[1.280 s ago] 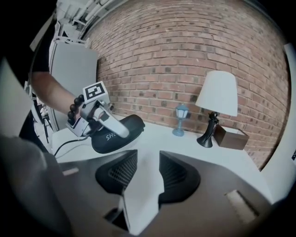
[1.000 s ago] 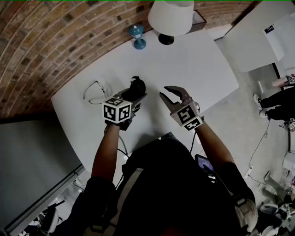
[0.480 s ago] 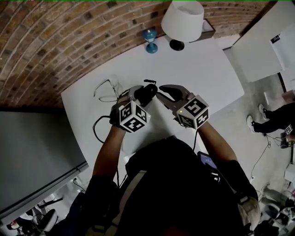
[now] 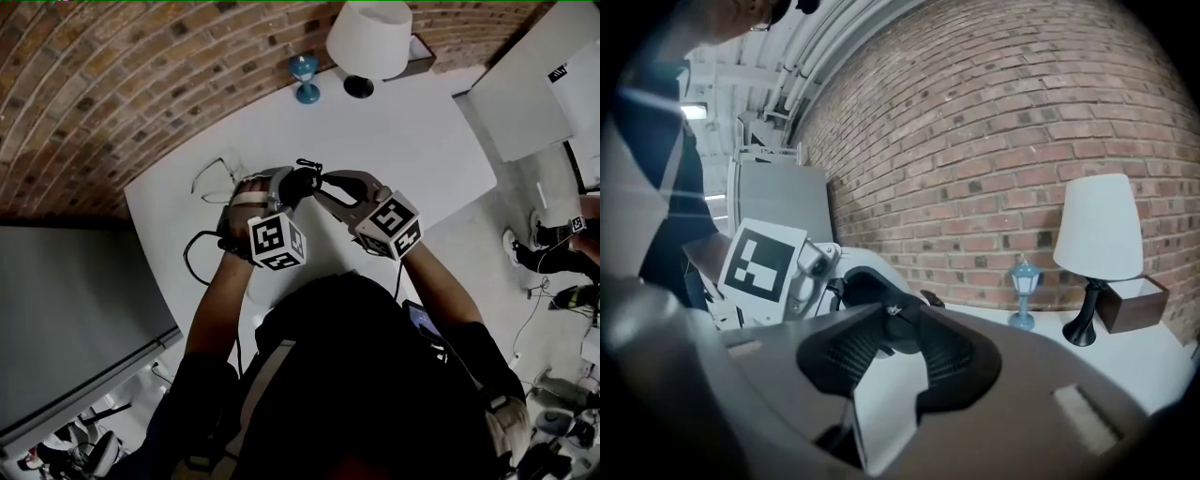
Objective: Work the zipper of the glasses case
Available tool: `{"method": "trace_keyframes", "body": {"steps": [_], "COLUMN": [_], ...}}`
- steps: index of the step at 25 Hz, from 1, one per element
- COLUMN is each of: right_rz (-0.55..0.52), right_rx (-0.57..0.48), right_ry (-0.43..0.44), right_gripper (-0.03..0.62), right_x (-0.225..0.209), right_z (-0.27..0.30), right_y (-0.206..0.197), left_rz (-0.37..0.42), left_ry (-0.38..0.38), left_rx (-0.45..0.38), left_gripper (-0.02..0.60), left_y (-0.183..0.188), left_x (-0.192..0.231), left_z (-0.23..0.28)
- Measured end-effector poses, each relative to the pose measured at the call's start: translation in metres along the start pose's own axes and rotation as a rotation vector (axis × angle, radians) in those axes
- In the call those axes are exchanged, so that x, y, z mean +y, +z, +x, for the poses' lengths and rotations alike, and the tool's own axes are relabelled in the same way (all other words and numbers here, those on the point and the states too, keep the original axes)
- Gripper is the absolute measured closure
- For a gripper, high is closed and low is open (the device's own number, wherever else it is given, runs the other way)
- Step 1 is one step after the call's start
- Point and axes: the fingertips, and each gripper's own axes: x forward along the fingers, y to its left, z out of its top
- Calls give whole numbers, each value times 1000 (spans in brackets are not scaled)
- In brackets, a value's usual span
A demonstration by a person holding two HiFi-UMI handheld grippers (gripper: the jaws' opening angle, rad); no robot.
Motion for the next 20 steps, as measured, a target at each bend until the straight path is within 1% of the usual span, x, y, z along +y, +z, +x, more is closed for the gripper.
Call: {"method": "trace_keyframes", "body": {"steps": [3, 5, 12, 14, 17, 18, 20], "right_rz": [-8, -2, 47, 42, 19, 20, 47], "right_rx": [-20, -23, 21, 28, -1, -18, -41], "right_ry": [-8, -6, 32, 40, 37, 38, 48], "right_gripper": [471, 471, 479, 490, 522, 522, 510], "right_x": [1, 1, 5, 7, 10, 10, 10], "right_z": [-2, -3, -2, -1, -2, -4, -7], "right_y": [4, 5, -10, -12, -10, -8, -8], "left_rz": [73, 108, 164, 146, 68, 53, 62], "left_ry": [7, 9, 25, 10, -15, -15, -6], "left_rx": [14, 19, 9, 6, -4, -4, 7], "left_gripper": [307, 307, 307, 307, 307, 307, 307], "left_y": [1, 0, 5, 4, 0, -1, -5], "left_x": [-5, -8, -15, -17, -19, -18, -15], "left_z": [1, 2, 2, 3, 5, 4, 4]}}
